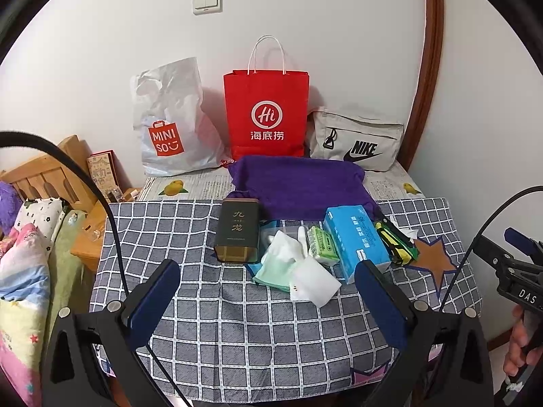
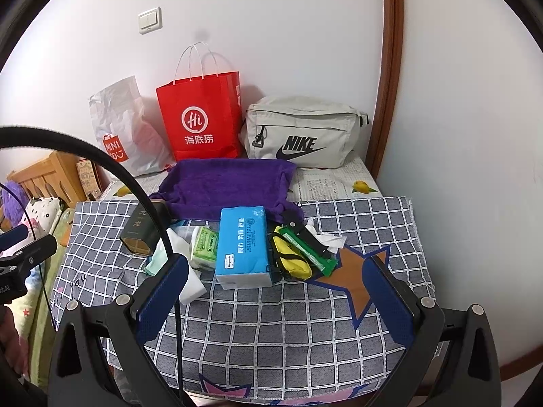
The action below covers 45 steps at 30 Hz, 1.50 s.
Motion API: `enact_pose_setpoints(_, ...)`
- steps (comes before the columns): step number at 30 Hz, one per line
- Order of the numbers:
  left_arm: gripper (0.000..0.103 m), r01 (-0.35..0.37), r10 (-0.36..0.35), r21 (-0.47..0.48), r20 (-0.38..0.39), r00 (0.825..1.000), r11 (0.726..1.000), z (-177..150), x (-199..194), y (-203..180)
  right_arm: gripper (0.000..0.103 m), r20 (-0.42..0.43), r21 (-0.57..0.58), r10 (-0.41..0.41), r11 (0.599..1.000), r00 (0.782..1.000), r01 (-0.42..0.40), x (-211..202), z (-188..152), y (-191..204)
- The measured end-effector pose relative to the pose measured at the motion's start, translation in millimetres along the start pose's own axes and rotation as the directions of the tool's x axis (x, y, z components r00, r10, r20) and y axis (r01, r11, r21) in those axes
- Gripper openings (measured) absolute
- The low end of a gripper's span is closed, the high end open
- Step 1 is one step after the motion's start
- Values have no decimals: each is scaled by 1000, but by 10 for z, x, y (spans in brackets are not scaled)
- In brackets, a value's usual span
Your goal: Organize soft objects
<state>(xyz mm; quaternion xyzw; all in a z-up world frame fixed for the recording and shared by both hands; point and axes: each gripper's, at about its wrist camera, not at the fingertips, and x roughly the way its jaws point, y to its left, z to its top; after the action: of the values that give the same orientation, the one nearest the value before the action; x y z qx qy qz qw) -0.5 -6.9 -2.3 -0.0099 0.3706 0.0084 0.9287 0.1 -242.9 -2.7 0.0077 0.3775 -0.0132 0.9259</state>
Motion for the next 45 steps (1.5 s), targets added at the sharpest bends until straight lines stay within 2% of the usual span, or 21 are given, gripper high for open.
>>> enact_pose_setpoints(18, 103, -2, 2, 1, 1, 1000, 1000, 11, -2, -1, 101, 7, 12, 9, 1000, 1000, -9, -9, -8, -10)
enact_pose_setpoints(31, 103, 10, -10, 21, 6, 1000, 1000, 34, 122, -43, 101, 8, 5, 58, 998, 998, -59, 137, 3, 0)
enact_pose_setpoints(38, 103, 23, -20, 35, -64, 998, 999, 1, 437, -45, 101, -43, 33, 49, 998, 998, -47, 465, -30, -126)
enact_pose_setpoints(45, 103, 59, -57, 7, -161, 985, 998, -103, 831, 32, 101, -102, 38, 15, 999, 995, -12, 930, -127, -386)
